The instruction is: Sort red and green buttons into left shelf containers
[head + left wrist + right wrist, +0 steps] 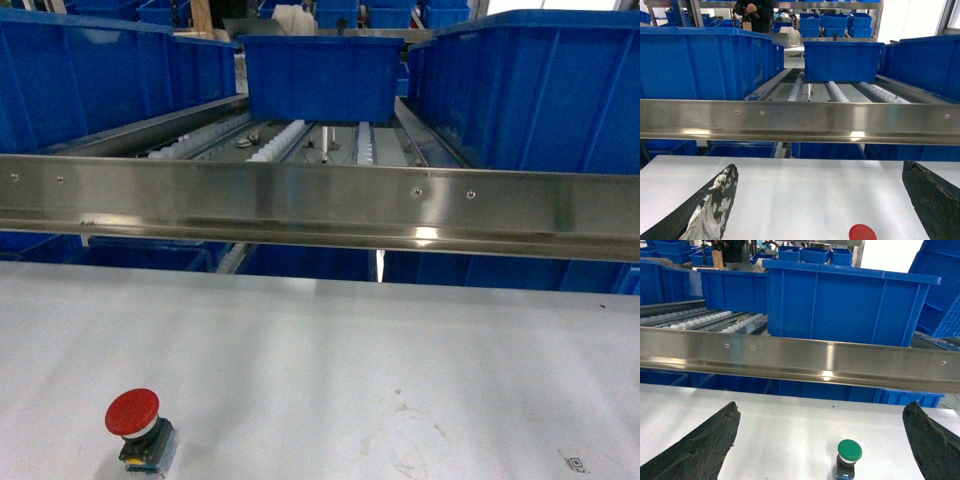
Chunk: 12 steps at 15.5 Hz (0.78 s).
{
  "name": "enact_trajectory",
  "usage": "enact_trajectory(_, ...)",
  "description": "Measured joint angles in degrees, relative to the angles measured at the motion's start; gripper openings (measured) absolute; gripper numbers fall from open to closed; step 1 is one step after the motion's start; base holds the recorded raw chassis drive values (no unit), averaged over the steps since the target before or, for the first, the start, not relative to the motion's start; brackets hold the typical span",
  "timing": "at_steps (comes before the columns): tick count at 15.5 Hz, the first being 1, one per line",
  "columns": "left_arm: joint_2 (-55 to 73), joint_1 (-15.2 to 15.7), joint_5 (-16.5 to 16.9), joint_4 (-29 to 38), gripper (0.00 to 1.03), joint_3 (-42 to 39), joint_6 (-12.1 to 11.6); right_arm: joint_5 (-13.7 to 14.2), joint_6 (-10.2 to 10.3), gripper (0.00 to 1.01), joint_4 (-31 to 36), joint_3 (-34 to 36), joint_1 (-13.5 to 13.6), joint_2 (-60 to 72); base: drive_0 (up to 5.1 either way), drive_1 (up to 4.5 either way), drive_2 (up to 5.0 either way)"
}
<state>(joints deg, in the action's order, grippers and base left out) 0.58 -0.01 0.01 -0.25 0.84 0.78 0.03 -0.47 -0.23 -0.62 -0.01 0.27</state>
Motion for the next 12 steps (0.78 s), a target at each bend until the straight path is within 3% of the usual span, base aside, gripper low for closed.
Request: enact_trajectory(12, 0.00, 0.00, 0.00, 0.00, 0.98, 0.00, 0.00, 0.00, 0.00, 0.98, 0.00, 0.00, 0.00, 0.00, 0.0, 0.00, 0.0)
